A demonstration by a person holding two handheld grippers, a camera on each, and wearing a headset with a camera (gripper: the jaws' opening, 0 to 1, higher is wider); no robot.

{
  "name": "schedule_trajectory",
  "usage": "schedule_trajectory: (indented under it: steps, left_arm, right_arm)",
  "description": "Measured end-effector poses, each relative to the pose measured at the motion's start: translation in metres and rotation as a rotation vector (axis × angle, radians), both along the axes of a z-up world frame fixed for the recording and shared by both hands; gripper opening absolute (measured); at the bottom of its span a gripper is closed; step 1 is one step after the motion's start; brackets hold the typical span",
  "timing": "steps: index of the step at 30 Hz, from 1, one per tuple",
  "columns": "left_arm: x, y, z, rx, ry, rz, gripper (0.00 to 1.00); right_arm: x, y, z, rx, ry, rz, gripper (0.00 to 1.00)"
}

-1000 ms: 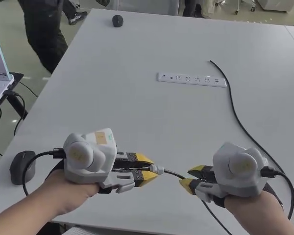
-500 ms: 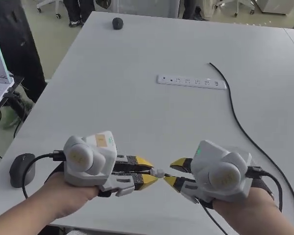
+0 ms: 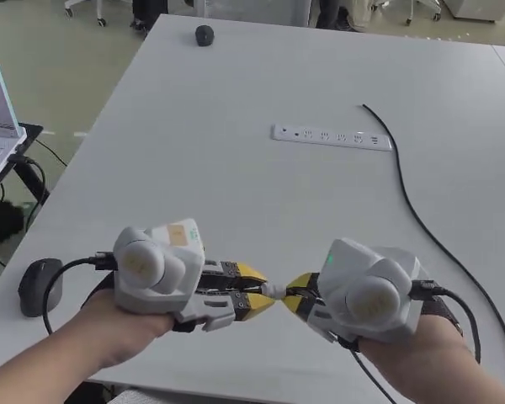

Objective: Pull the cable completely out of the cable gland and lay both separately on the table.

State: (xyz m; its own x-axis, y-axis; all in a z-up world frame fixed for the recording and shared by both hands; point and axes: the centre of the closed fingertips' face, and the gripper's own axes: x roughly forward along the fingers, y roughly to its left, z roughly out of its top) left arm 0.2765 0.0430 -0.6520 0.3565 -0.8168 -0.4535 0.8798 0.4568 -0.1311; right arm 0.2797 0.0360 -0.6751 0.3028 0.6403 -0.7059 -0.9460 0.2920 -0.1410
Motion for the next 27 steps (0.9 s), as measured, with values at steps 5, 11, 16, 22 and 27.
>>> schedule_trajectory:
  steps: [5, 11, 16, 22, 27]
  left_arm:
    - [0.001, 0.0, 0.0, 0.002, -0.006, -0.001, 0.15]
    - [0.003, -0.001, 0.0, 0.0, -0.011, 0.003, 0.15]
    - [0.005, 0.0, 0.002, 0.0, -0.013, 0.009, 0.15]
    - [0.004, 0.003, 0.003, -0.012, -0.005, 0.016, 0.15]
    - [0.004, 0.0, 0.003, -0.012, -0.007, 0.016, 0.15]
  right_arm:
    - [0.001, -0.001, 0.0, 0.02, 0.016, -0.025, 0.0]
    - [0.004, -0.003, 0.0, 0.061, 0.064, -0.077, 0.0]
    - [0.008, -0.013, -0.008, 0.046, 0.076, -0.116, 0.0]
    - [0.017, -0.037, -0.02, 0.04, 0.118, -0.204, 0.0]
    - [0.022, -0.05, -0.031, 0.075, 0.19, -0.296, 0.0]
